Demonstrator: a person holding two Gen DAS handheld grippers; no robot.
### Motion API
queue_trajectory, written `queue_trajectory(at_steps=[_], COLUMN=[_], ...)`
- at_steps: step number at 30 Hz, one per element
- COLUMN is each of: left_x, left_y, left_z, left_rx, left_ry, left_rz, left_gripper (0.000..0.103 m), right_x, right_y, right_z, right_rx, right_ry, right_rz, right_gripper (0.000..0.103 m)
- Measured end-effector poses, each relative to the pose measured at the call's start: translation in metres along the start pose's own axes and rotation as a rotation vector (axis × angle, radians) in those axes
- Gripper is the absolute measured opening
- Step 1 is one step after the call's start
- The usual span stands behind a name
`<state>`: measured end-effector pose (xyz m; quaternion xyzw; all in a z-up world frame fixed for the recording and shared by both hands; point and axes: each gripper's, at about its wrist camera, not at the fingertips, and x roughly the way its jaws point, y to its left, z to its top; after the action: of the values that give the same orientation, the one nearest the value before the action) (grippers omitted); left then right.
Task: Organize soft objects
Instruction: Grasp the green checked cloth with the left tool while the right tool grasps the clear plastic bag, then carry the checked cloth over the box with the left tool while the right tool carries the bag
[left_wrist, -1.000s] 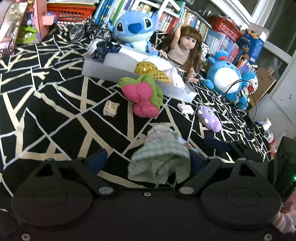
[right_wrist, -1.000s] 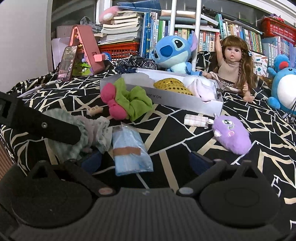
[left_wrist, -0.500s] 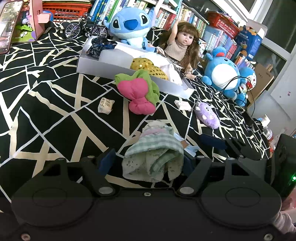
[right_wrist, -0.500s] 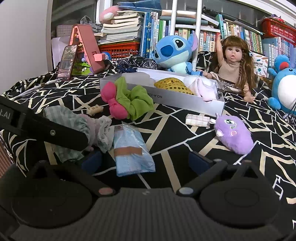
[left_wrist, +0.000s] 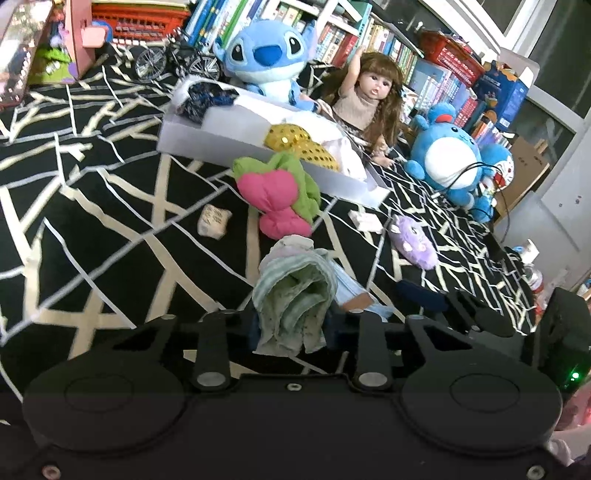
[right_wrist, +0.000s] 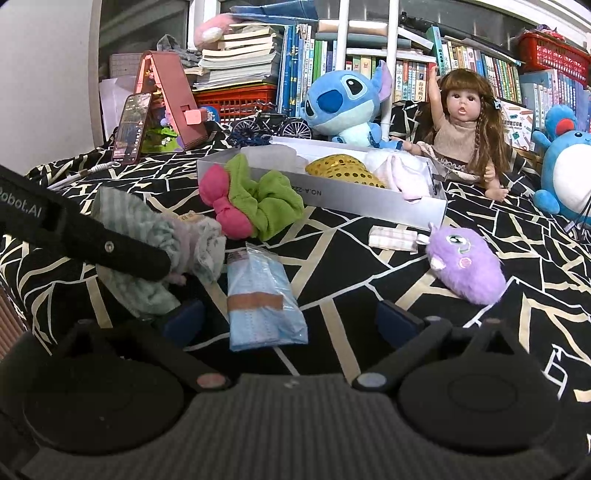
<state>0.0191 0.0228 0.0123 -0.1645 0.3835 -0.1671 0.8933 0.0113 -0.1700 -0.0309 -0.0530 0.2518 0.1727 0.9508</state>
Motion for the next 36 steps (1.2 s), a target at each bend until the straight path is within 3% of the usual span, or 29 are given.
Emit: queue_trajectory(at_steps=[7,15,23,36], left_x=[-0.005,-0.007,-0.007,-0.012], left_y=[0.004,0.007,0.008,0.008], left_z=[0.004,0.005,0.006,0.011], left_rx=[0.019,0.033,0.037,0.044], left_ry=[-0.030,-0.050,-0.057,-0.086], left_rz=[0.055,0.091,0.106,0.132], left_gripper=[0.029,0.029,0.029,0.026], right_x=[-0.001,-0.002,-0.001,-0.008], right_y=[0.003,0.010,0.015,0.012], right_z=[0.001,0.002,0.002,0.009], right_rx=[-0.007,-0.026,-0.015,0.006], right_ry=[-0.006,-0.021,-0.035,-0.087], right_rz=[0.021,0.045,0.047,0.014], right_gripper=[0.090,0.063,0.046,0.045])
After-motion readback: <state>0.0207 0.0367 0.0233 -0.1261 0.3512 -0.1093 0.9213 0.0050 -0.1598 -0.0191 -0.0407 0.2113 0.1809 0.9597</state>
